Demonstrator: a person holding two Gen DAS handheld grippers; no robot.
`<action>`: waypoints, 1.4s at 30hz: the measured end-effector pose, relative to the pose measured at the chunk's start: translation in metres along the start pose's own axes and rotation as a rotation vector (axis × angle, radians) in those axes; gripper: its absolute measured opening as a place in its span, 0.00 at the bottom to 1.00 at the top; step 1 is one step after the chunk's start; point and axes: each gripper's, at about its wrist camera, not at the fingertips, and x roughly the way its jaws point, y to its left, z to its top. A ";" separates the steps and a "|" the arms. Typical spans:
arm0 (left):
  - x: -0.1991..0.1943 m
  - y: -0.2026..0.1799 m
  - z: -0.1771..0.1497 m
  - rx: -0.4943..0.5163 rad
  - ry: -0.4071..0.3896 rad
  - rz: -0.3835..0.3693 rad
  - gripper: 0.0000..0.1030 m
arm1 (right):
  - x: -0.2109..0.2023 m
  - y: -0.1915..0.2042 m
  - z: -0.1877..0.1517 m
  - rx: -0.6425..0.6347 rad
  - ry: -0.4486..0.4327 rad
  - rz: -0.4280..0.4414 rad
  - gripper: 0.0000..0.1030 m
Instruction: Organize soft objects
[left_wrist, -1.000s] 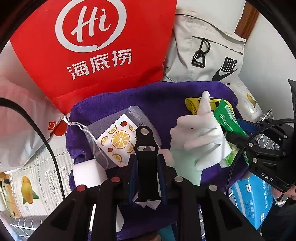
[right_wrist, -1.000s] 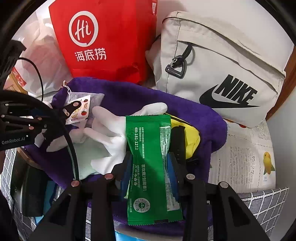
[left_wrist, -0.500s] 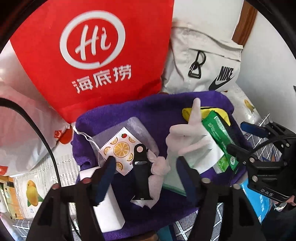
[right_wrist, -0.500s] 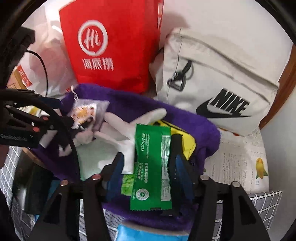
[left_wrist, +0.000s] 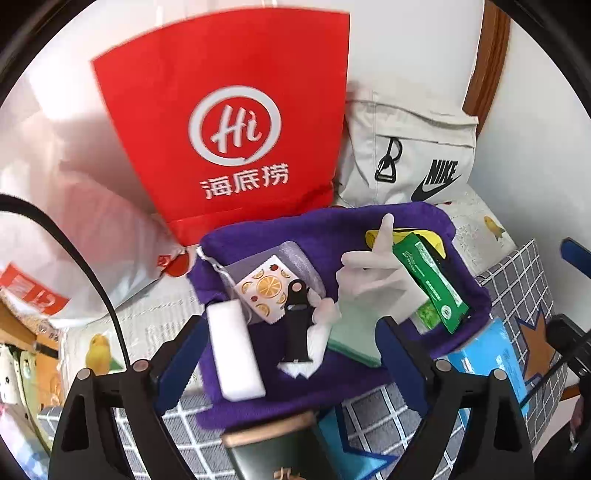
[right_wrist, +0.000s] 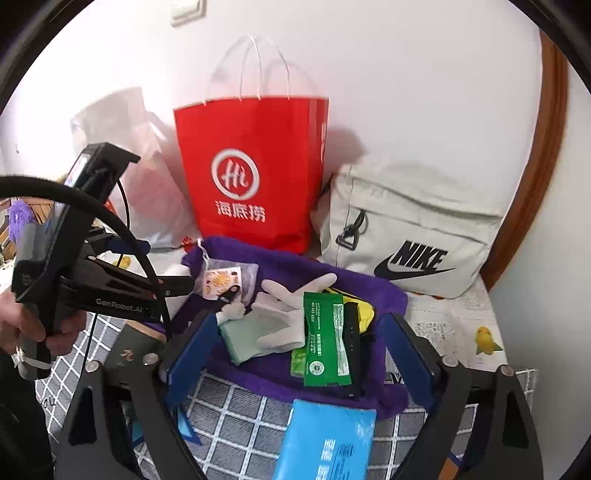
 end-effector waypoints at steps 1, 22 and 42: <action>-0.006 0.000 -0.003 -0.004 -0.009 0.005 0.90 | -0.008 0.002 0.000 -0.001 -0.008 0.001 0.89; -0.110 -0.014 -0.109 -0.156 -0.142 0.047 0.98 | -0.124 0.019 -0.055 0.108 -0.088 -0.030 0.99; -0.158 -0.060 -0.177 -0.178 -0.170 0.124 1.00 | -0.157 0.007 -0.089 0.176 -0.063 -0.089 1.00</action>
